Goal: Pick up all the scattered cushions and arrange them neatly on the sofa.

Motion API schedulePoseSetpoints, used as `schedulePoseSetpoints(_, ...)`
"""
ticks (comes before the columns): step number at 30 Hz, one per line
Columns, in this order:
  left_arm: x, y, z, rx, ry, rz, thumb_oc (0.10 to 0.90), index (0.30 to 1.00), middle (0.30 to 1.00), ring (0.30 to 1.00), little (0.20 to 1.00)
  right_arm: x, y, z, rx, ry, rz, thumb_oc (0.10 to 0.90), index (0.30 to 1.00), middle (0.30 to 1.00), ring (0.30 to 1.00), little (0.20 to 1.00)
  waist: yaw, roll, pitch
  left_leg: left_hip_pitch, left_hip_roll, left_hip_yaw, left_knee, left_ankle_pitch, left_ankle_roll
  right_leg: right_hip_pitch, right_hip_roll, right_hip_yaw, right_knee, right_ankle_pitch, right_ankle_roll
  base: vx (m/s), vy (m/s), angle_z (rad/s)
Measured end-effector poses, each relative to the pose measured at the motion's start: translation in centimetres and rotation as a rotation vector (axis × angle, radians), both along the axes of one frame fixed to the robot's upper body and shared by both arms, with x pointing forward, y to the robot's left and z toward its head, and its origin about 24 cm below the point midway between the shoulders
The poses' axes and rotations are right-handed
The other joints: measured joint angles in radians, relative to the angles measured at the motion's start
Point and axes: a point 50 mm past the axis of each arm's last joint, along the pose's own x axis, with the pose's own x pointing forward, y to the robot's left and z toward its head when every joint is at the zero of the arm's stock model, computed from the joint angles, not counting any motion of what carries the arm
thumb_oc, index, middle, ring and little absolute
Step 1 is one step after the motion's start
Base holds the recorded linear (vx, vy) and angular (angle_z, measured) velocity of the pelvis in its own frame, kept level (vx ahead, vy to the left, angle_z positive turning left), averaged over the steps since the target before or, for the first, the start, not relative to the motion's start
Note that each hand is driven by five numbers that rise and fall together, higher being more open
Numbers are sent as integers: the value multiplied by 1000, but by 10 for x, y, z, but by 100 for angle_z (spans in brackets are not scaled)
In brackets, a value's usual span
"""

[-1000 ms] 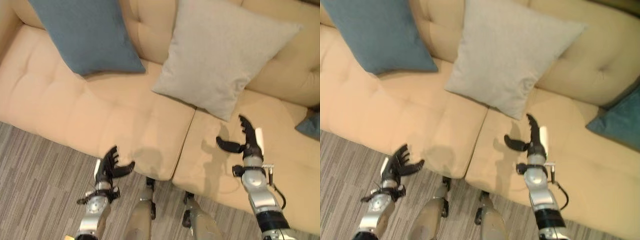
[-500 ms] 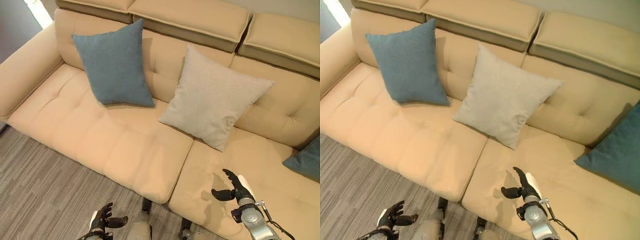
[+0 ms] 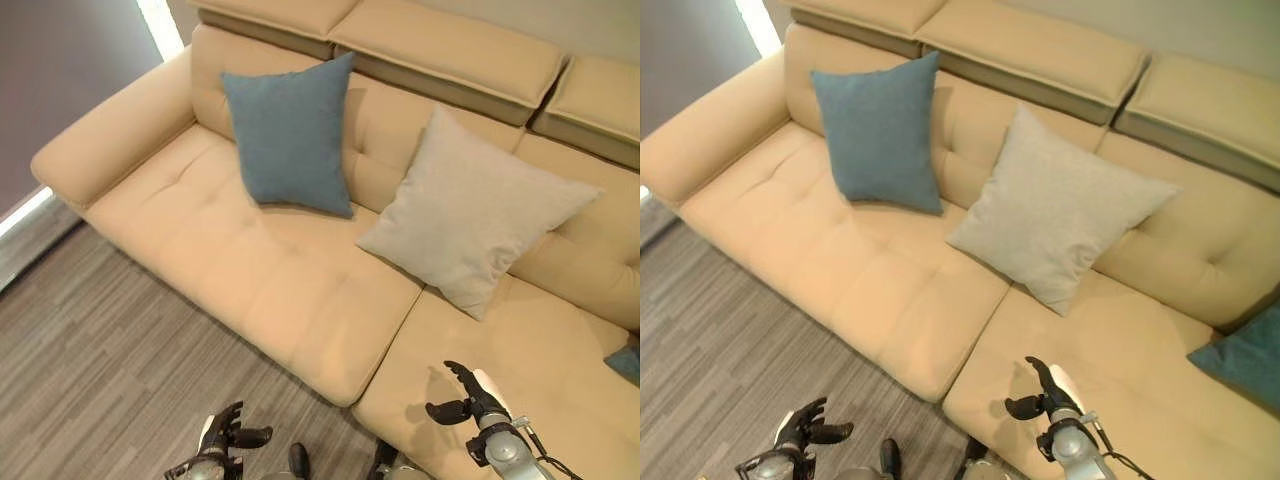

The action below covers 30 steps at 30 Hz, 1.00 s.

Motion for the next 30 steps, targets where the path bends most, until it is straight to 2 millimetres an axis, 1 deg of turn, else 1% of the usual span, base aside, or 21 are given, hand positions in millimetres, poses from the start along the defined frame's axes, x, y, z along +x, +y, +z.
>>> schedulePoseSetpoints(1,-2,3,-1,6,9,2,800,900,900,900,900,5,5,1,6,-7,15,800,900,900,900,900,-1,-10,1,-10,-6,-12,3,2,4,-9,-10,4,14,1,9,-244,38,32)
schedulePoseSetpoints(3,-3,6,-2,20,30,1,800,900,900,900,900,11,9,2,-5,-10,39,800,900,900,900,900,-2,-12,4,-24,-17,-38,8,9,15,-18,-19,89,51,-15,30,-161,12,44)
schedulePoseSetpoints(4,-2,6,-3,20,37,2,800,900,900,900,900,11,8,1,-12,-6,39,800,900,900,900,900,-3,-4,9,-32,-18,-66,12,10,22,-25,-18,158,86,-28,36,-74,-30,91)
schedulePoseSetpoints(5,2,7,-2,33,41,9,800,900,900,900,900,7,7,-2,-20,16,38,800,900,900,900,900,-9,9,19,-22,-15,-123,5,19,35,-47,-5,308,153,-85,87,-98,-46,96)
schedulePoseSetpoints(6,-2,13,-3,49,51,20,800,900,900,900,900,6,12,-5,-6,24,42,800,900,900,900,900,16,-5,21,-24,-21,-144,-3,31,39,-49,10,368,143,-106,99,-97,-46,107)
schedulePoseSetpoints(7,0,19,-1,61,50,34,800,900,900,900,900,0,12,-9,-2,41,34,800,900,900,900,900,6,-16,20,-31,-30,-171,3,37,32,-40,28,426,123,-117,70,-71,-66,81)
schedulePoseSetpoints(8,-2,18,-3,58,61,45,800,900,900,900,900,2,12,-10,-4,49,30,800,900,900,900,900,9,-11,21,-34,-32,-198,1,46,27,-21,31,422,111,-122,54,-54,-80,98)
schedulePoseSetpoints(10,-8,18,-6,52,84,66,800,900,900,900,900,-7,8,-17,-11,98,4,800,900,900,900,900,20,16,22,-52,-18,-269,0,62,13,20,63,418,99,-127,44,-70,-138,107)
schedulePoseSetpoints(11,-10,19,-6,59,90,72,800,900,900,900,900,-15,7,-23,-9,136,-7,800,900,900,900,900,26,15,18,-51,-13,-312,-4,75,4,34,79,440,99,-144,37,-59,-175,93)
schedulePoseSetpoints(13,-16,22,-7,60,101,85,800,900,900,900,900,-15,9,-24,-2,135,-7,800,900,900,900,900,52,14,16,-71,2,-333,-4,82,-7,26,103,436,93,-149,30,-91,-210,53)
schedulePoseSetpoints(15,-37,21,-15,56,164,94,800,900,900,900,900,2,12,-15,3,86,2,800,900,900,900,900,65,21,11,-112,31,-377,1,112,-41,21,148,404,77,-144,11,-183,-313,53)
schedulePoseSetpoints(17,-27,17,-12,38,133,98,800,900,900,900,900,-2,7,-16,1,96,-15,800,900,900,900,900,47,15,1,-182,29,-420,21,151,-85,16,182,399,46,-154,-28,-163,-180,129)
schedulePoseSetpoints(19,-24,14,-12,23,117,104,800,900,900,900,900,-1,7,-16,3,94,-13,800,900,900,900,900,73,19,-1,-205,55,-448,7,171,-106,2,227,368,73,-162,-51,-163,-110,97)
schedulePoseSetpoints(20,-19,13,-10,14,99,112,800,900,900,900,900,1,9,-15,4,92,-1,800,900,900,900,900,80,8,0,-232,61,-448,10,189,-134,-26,226,347,98,-183,-87,-84,-58,82)
schedulePoseSetpoints(21,-24,11,-12,6,115,118,800,900,900,900,900,4,10,-14,2,84,4,800,900,900,900,900,87,18,-1,-247,83,-399,-3,161,-113,-33,243,315,124,-181,-112,-87,-58,75)
schedulePoseSetpoints(22,-23,12,-12,8,114,123,800,900,900,900,900,6,11,-13,4,79,6,800,900,900,900,900,87,13,4,-257,96,-351,3,134,-77,-37,240,301,131,-187,-125,2,-42,82)
schedulePoseSetpoints(23,-23,19,-11,16,116,151,800,900,900,900,900,9,14,-12,11,71,12,800,900,900,900,900,90,-29,17,-261,89,-226,22,65,-39,-26,192,261,121,-178,-140,9,-37,78)
schedulePoseSetpoints(24,-26,22,-11,23,123,159,800,900,900,900,900,8,14,-12,14,73,8,800,900,900,900,900,89,-42,20,-256,83,-175,23,59,-31,-14,170,239,109,-168,-133,12,-38,103)
schedulePoseSetpoints(26,-34,29,-13,37,155,186,800,900,900,900,900,-3,8,-17,17,100,-20,800,900,900,900,900,50,-54,23,-232,75,0,53,55,-28,62,137,151,23,-137,-116,58,-23,128)
schedulePoseSetpoints(28,-40,31,-14,40,167,194,800,900,900,900,900,-14,4,-22,18,125,-42,800,900,900,900,900,40,-37,10,-206,93,57,71,54,-28,93,136,77,-27,-124,-100,108,-1,114)
schedulePoseSetpoints(30,-42,30,-15,35,183,192,800,900,900,900,900,-18,4,-24,19,138,-45,800,900,900,900,900,28,-20,3,-179,92,88,44,63,-21,102,139,41,-29,-125,-84,91,70,78)
